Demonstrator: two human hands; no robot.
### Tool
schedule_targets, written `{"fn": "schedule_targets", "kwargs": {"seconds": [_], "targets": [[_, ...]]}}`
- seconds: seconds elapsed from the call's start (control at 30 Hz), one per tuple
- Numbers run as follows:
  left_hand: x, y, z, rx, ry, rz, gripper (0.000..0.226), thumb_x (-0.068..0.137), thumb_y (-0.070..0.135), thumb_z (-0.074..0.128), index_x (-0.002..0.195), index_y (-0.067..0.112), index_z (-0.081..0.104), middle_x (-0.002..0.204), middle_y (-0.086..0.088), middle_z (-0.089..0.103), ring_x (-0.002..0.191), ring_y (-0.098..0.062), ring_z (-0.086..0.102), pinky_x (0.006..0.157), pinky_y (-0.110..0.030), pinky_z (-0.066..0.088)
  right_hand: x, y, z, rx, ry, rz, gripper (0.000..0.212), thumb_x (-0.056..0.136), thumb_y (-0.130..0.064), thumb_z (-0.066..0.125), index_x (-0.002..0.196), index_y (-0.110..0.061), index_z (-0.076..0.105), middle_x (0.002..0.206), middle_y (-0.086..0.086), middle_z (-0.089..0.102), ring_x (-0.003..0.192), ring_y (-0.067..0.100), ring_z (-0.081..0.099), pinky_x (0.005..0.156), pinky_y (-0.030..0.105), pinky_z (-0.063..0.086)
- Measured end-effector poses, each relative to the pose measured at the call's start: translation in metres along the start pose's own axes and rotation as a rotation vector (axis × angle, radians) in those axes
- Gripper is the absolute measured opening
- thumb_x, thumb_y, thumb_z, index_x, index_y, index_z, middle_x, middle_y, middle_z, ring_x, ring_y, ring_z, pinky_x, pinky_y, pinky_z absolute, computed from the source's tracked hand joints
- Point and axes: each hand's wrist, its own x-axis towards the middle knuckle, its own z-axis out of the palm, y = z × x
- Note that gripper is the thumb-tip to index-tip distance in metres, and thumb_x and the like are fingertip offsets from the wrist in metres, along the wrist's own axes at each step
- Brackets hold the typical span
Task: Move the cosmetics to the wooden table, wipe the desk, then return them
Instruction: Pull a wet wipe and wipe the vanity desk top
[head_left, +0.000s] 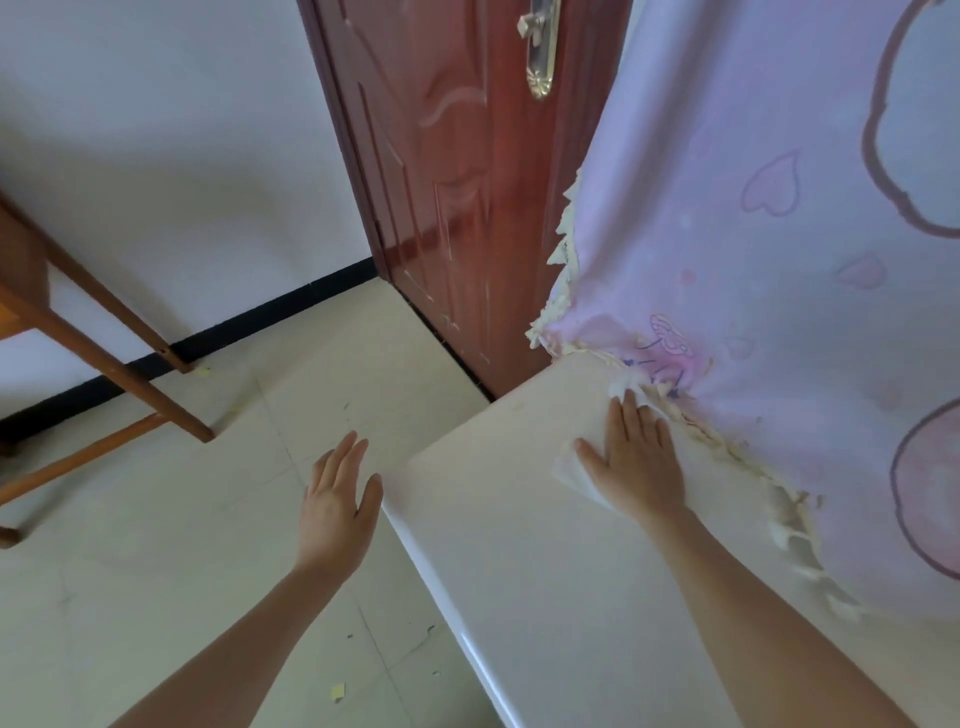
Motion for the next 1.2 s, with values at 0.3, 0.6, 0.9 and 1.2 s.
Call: {"fn": "schedule_targets", "kwargs": {"seconds": [0.3, 0.6, 0.9, 1.2], "targets": [[0.049, -0.035, -0.032, -0.026, -0.070, 0.148, 0.046, 0.094, 0.023, 0.040, 0.138, 0.008, 0.035, 0.147, -0.007, 0.033, 0.137, -0.025, 0.025, 0.111, -0.047, 0.027, -0.003, -0.146, 0.019, 0.138, -0.043, -0.004, 0.070, 0.076, -0.048, 0.025, 0.115, -0.003, 0.061, 0.126, 0.014, 0.058, 0.110, 0.024, 0.059, 0.093, 0.037, 0.047], [0.046, 0.026, 0.017, -0.001, -0.231, 0.359, 0.042, 0.093, 0.012, 0.044, 0.134, 0.002, 0.040, 0.144, -0.014, 0.037, 0.134, -0.032, 0.029, 0.110, -0.046, 0.026, -0.096, -0.138, 0.023, 0.107, -0.050, 0.225, 0.064, 0.080, -0.050, 0.032, 0.119, -0.008, 0.059, 0.131, 0.011, 0.054, 0.114, 0.023, 0.056, 0.103, 0.036, 0.035], [-0.030, 0.093, 0.076, 0.225, -0.386, 0.862, 0.049, 0.081, 0.031, 0.033, 0.108, 0.000, 0.061, 0.118, -0.022, 0.061, 0.107, -0.041, 0.057, 0.078, -0.053, 0.049, -0.233, -0.010, 0.017, 0.048, 0.022, 0.700, 0.067, 0.080, -0.049, 0.032, 0.121, -0.002, 0.056, 0.130, 0.017, 0.054, 0.110, 0.032, 0.059, 0.089, 0.044, 0.047], [-0.151, 0.161, 0.114, 0.222, -0.446, 1.089, 0.048, 0.079, 0.030, 0.033, 0.109, 0.004, 0.061, 0.121, -0.018, 0.060, 0.109, -0.037, 0.058, 0.082, -0.051, 0.048, -0.374, 0.084, 0.018, 0.076, 0.080, 1.005, 0.068, 0.081, -0.046, 0.033, 0.120, 0.006, 0.053, 0.127, 0.025, 0.053, 0.107, 0.040, 0.059, 0.087, 0.050, 0.047]]}}
